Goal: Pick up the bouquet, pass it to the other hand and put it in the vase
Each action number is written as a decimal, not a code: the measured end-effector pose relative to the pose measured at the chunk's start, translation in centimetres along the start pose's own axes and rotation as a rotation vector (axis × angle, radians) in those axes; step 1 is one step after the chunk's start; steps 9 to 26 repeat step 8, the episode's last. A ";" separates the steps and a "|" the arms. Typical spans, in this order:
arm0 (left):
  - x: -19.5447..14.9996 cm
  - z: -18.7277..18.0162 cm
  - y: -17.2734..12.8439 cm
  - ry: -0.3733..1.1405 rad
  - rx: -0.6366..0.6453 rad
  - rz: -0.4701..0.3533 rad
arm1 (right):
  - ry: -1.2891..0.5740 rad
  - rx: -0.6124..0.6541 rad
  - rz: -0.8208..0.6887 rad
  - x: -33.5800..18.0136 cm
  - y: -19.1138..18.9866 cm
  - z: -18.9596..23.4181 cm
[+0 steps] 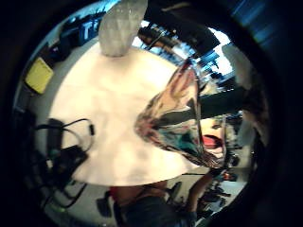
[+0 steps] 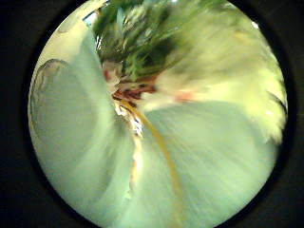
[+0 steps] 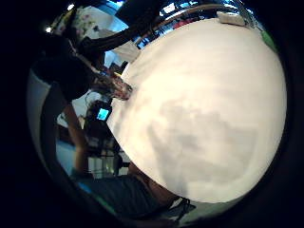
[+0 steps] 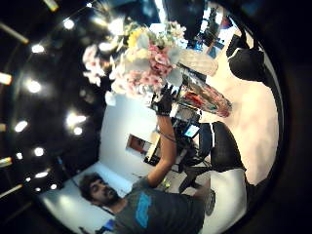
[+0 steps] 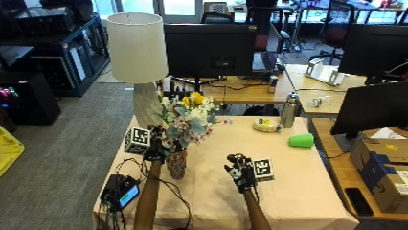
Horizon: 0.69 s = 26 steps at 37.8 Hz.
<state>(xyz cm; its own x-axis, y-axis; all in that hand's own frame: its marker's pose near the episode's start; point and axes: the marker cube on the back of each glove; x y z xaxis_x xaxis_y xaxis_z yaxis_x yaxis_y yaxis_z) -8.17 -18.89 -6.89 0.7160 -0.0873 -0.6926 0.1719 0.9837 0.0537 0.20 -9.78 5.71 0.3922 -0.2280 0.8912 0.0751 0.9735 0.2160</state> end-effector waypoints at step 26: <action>0.4 -2.1 3.0 -0.046 0.133 0.053 | -0.007 -0.014 0.016 -0.5 -0.1 1.1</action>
